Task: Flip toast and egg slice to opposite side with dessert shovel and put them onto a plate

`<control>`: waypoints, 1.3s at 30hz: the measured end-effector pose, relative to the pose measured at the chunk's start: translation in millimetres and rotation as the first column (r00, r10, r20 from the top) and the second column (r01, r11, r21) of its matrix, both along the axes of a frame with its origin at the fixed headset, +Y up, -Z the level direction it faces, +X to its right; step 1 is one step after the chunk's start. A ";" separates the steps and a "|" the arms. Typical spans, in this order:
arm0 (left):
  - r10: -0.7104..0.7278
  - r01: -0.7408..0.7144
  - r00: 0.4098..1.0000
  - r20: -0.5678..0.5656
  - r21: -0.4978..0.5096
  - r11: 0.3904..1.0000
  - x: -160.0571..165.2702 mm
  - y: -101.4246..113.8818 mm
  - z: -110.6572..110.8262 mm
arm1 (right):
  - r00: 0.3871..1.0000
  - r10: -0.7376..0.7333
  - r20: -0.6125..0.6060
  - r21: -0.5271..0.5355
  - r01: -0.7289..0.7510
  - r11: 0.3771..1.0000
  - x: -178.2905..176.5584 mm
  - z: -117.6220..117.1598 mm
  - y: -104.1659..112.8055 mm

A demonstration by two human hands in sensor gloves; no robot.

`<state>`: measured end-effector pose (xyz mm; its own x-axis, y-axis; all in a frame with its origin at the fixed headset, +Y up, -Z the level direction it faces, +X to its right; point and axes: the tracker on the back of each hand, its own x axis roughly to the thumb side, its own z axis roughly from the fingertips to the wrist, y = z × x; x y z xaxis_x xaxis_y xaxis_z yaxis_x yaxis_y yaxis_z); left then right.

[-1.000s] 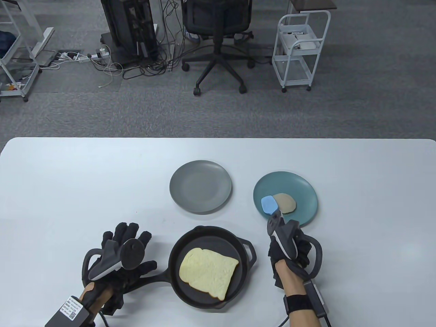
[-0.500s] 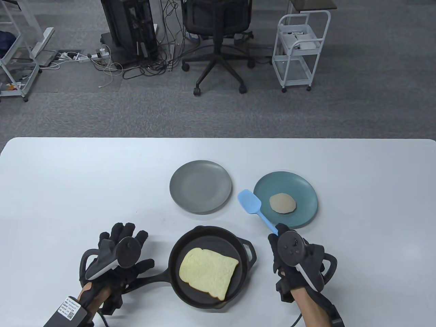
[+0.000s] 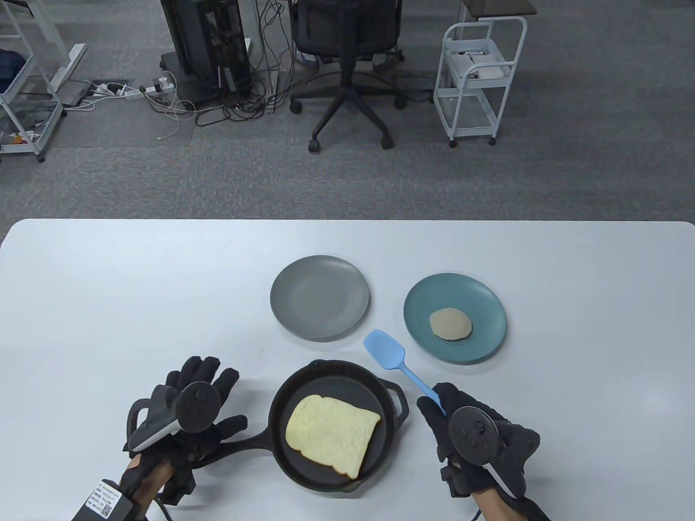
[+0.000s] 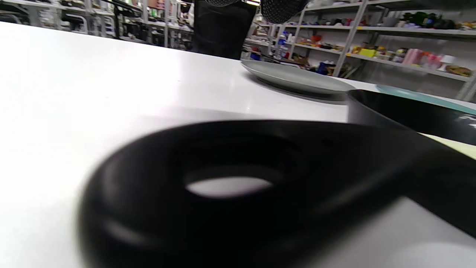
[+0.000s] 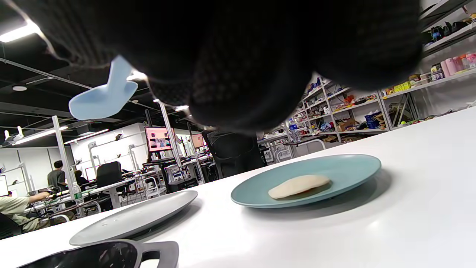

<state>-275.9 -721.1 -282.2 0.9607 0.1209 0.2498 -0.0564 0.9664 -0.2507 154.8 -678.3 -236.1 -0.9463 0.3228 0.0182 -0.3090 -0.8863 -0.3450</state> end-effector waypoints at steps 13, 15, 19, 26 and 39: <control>-0.162 0.186 0.971 0.174 -0.131 0.974 42.5 -30.2 10.9 | 1.000 -0.014 -0.004 -0.007 0.014 1.000 3.3 -0.1 -1.2; -0.173 0.195 0.969 0.174 -0.121 0.973 44.8 -31.3 11.6 | 1.000 -0.011 -0.004 -0.012 0.011 1.000 3.1 -0.2 -1.7; -0.238 0.251 0.959 0.152 -0.072 0.965 48.8 -33.1 12.8 | 1.000 -0.008 -0.006 -0.025 0.007 1.000 2.7 -1.4 -4.4; -0.154 0.160 0.985 0.081 -0.074 0.984 50.8 -34.5 13.7 | 1.000 -0.010 -0.002 -0.052 0.009 0.999 3.8 -3.7 -8.5; 0.059 -0.059 0.997 0.051 0.000 0.998 42.6 -6.8 19.6 | 0.996 -0.082 0.022 -0.015 0.082 0.997 15.3 -5.3 -3.8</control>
<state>-233.3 -727.8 -262.6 0.9378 0.1768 0.2987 -0.1009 0.9622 -0.2528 170.1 -682.2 -241.4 -0.9168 0.3994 -0.0075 -0.3735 -0.8638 -0.3383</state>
